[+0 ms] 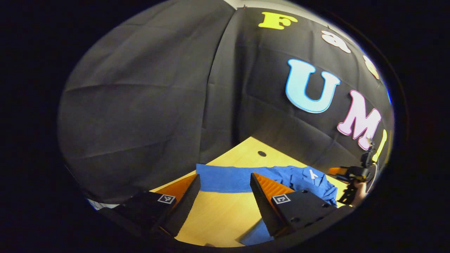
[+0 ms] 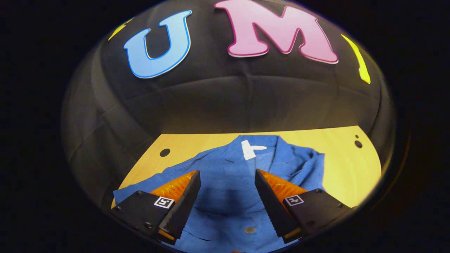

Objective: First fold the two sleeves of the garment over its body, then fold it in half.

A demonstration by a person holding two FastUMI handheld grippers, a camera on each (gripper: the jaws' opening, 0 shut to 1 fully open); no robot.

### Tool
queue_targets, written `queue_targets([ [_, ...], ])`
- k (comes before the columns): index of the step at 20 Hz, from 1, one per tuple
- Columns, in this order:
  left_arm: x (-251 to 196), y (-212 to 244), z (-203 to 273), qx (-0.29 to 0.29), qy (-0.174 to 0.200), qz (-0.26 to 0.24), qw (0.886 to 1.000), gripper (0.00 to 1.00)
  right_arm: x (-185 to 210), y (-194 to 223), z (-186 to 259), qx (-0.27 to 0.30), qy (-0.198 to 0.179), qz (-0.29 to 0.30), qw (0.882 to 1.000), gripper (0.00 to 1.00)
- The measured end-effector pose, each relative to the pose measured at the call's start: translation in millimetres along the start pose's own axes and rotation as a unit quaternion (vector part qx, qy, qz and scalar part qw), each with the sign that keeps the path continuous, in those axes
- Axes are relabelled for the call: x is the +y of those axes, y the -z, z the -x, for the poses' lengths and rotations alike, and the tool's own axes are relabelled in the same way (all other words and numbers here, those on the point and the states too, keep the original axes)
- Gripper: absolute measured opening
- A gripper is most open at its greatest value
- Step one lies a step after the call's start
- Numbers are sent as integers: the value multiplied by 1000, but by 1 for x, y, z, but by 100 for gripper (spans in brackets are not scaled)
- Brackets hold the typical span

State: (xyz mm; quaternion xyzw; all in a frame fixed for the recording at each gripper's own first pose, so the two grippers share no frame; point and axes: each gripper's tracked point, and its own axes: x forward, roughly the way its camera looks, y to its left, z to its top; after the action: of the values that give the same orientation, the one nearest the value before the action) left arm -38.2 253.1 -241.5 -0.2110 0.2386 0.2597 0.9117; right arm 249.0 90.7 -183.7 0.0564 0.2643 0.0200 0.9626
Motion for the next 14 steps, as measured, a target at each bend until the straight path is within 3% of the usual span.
queue_targets([
  [4,19,31,-58,97,-8,32,995,84,-71,-24,46,-26,49,26,998,98],
  [8,40,49,-121,135,-52,-9,989,84,-124,-35,111,-43,85,9,995,98],
  [14,44,71,-164,181,-97,-47,978,85,-152,13,215,-1,116,-48,992,97],
])
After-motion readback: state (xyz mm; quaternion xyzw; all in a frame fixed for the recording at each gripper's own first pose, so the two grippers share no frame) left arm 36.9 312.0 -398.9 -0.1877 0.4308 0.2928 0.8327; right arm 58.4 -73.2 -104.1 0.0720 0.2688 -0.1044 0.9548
